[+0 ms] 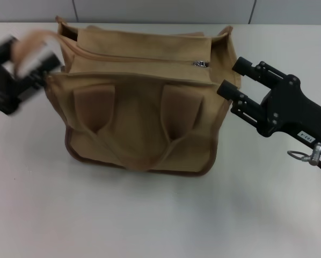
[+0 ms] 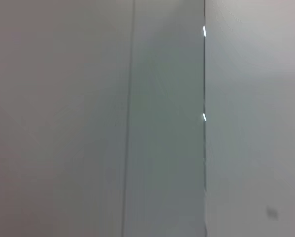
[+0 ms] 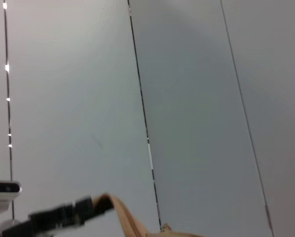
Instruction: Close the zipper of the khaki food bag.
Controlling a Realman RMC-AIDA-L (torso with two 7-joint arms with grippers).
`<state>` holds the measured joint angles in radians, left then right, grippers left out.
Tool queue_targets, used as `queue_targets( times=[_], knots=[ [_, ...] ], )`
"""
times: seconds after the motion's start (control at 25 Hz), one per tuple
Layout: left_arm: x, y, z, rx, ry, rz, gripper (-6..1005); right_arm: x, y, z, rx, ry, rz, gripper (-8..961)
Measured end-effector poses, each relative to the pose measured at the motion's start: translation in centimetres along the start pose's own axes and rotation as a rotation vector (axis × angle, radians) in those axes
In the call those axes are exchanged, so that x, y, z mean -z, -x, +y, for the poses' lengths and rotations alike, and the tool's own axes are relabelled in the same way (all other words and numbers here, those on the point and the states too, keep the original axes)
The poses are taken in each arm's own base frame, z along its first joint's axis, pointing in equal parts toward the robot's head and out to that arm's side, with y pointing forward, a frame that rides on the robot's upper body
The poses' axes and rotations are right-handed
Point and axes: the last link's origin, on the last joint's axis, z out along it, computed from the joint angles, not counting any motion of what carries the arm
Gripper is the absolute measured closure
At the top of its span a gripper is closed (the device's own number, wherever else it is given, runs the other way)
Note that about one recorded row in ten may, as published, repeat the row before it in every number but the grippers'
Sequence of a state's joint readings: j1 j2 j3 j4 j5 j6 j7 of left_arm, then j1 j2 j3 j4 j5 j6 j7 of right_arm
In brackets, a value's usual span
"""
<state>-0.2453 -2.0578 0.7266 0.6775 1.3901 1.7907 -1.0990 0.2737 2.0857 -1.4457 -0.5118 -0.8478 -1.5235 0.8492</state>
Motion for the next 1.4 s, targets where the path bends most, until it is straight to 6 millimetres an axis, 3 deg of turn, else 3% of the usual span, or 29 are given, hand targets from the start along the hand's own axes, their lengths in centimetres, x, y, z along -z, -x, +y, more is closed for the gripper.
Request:
queue_targets(
  times=[0.04, 0.12, 0.36, 0.6, 0.8, 0.84, 1.12, 1.4],
  knots=[
    [0.6, -1.1, -0.2, -0.002, -0.02, 0.066, 443, 0.0, -0.1, 0.2, -0.005, 0.008, -0.002, 511],
    [0.8, -1.4, -0.2, 0.003, -0.024, 0.091, 441, 0.0, -0.2, 0.3, -0.011, 0.01, -0.002, 395],
    [0.6, -1.6, 1.1, 0.07, 0.066, 0.152, 440, 0.4, -0.4, 0.9, -0.021, 0.028, -0.014, 374],
    [1.5, 0.6, 3.5, 0.082, 0.17, 0.01, 442, 1.5, -0.1, 1.9, -0.023, 0.066, -0.058, 371],
    [3.1, 2.5, 4.9, 0.01, 0.172, -0.077, 443, 2.4, -0.7, 2.2, -0.017, 0.052, -0.052, 371],
    [3.7, 3.6, 5.8, -0.037, 0.175, -0.111, 444, 2.5, -0.9, 2.4, 0.001, 0.051, -0.048, 371],
    [3.9, 5.9, 6.9, -0.046, 0.217, -0.211, 446, 2.4, -1.2, 2.9, 0.012, 0.084, -0.031, 371],
    [3.7, 6.6, 6.9, -0.019, 0.214, -0.241, 446, 3.6, -3.6, 5.7, -0.03, 0.266, 0.141, 371]
  ],
)
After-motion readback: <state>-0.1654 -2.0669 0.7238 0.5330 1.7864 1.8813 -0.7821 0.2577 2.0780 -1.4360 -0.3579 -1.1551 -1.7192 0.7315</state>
